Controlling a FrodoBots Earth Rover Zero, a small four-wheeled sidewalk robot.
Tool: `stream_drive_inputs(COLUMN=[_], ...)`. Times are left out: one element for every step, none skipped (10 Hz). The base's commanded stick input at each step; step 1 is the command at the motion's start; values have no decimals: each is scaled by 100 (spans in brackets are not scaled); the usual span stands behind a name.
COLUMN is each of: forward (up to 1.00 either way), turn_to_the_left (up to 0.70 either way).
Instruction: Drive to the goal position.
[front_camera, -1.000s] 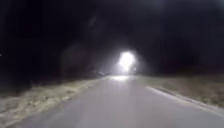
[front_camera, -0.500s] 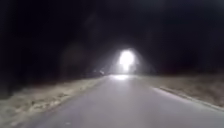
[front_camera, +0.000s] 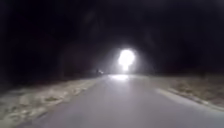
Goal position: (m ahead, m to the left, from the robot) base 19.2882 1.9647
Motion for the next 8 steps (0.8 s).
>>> stream_drive_inputs(forward=[99, 99, 99, 99, 99, 99, 99, 99], turn_to_the_left=[-3, -2, -1, 0, 0, 0, 0, 0])
